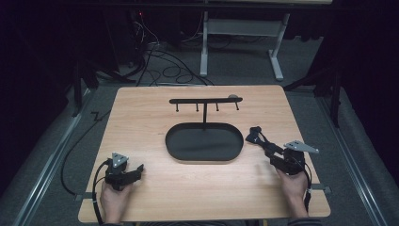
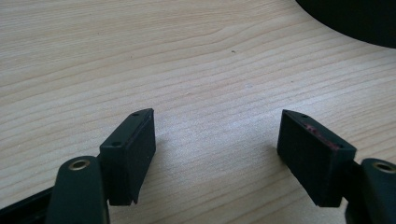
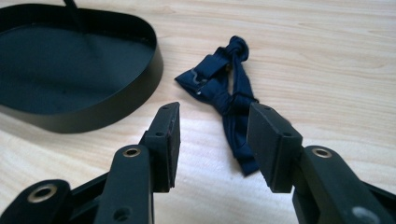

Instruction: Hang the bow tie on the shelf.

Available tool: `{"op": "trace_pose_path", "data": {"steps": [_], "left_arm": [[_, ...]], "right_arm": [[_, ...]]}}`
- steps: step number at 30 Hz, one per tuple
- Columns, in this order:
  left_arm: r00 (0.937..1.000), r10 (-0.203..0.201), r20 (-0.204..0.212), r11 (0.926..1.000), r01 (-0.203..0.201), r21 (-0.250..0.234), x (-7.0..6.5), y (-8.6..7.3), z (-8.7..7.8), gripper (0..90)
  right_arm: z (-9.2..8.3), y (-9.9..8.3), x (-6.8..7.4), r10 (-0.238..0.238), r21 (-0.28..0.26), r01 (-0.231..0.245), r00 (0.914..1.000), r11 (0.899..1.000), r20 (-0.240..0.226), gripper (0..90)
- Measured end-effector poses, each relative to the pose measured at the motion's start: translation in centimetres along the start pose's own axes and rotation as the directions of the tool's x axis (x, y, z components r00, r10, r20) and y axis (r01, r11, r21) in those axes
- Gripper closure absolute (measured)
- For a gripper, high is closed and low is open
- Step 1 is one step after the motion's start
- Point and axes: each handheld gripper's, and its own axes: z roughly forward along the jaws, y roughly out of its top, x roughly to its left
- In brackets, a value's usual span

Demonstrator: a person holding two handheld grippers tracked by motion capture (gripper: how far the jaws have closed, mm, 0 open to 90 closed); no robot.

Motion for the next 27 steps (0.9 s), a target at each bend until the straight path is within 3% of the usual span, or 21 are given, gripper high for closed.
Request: {"op": "trace_pose_path", "data": {"steps": [6, 18, 25, 27], "left_arm": [[1.0, 0.0, 0.0, 1.0, 0.0, 0.0, 0.0, 0.0, 0.0, 28.4], [1.0, 0.0, -0.001, 1.0, 0.0, 0.0, 0.0, 0.0, 0.0, 28.4], [1.0, 0.0, 0.0, 1.0, 0.0, 0.0, 0.0, 0.0, 0.0, 28.4], [1.0, -0.001, 0.0, 1.0, 0.001, 0.0, 0.0, 0.0, 0.0, 28.4]], "right_arm": [[0.9, 1.1, -0.7, 0.026, 0.002, -0.026, 0.9997, 1.0, -0.001, 57.3], [1.9, 3.4, -1.0, 0.028, -0.001, -0.028, 0.9996, 1.0, -0.003, 57.8], [2.8, 4.4, -1.1, 0.021, 0.02, -0.021, 0.9998, 1.0, 0.003, 57.5], [3.2, 4.8, -1.0, -0.004, 0.038, 0.003, 0.9999, 0.999, 0.013, 57.4]]}}
